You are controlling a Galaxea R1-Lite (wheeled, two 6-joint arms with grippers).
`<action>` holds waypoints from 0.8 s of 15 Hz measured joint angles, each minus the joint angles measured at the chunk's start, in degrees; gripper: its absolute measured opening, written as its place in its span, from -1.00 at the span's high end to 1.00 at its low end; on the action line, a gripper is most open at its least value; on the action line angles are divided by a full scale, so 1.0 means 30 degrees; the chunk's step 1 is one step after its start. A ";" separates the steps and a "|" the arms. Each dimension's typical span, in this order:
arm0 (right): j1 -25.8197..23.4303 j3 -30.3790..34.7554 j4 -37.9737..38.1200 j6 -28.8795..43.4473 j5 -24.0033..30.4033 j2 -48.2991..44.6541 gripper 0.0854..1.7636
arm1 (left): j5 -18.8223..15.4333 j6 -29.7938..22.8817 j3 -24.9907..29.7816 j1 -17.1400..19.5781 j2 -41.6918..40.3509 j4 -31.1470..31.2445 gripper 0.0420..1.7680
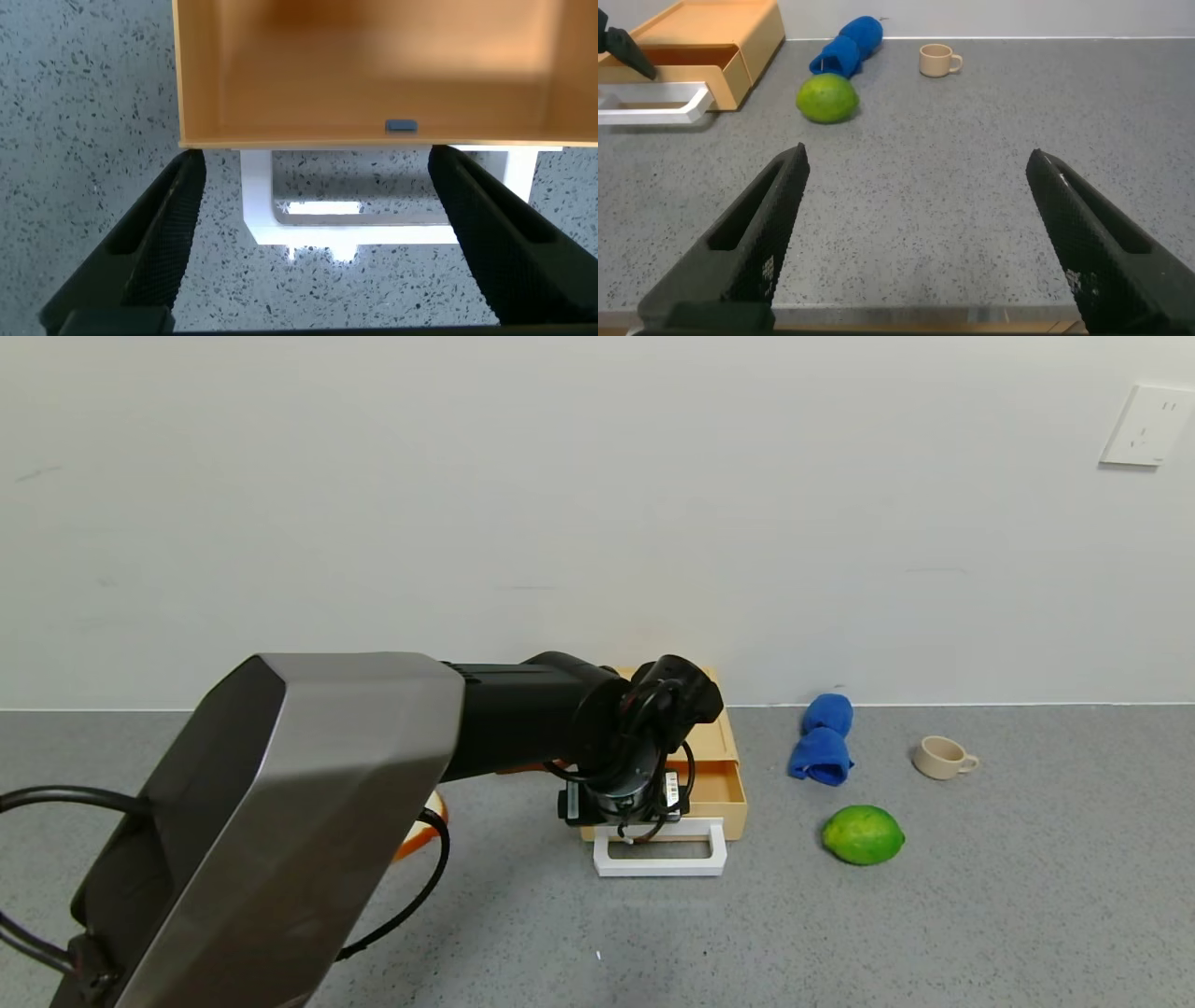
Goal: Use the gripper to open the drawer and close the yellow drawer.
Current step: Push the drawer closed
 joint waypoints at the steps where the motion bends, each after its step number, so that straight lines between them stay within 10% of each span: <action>1: 0.0000 0.0000 0.0000 0.0000 0.0000 0.0000 -0.94 | 0.0000 0.0110 0.0000 0.0053 0.0000 -0.0211 -0.94; 12: 0.0000 0.0000 0.0000 0.0004 0.0004 0.0000 -0.94 | 0.0028 0.1715 -0.0020 0.1073 0.0414 -0.3052 -0.94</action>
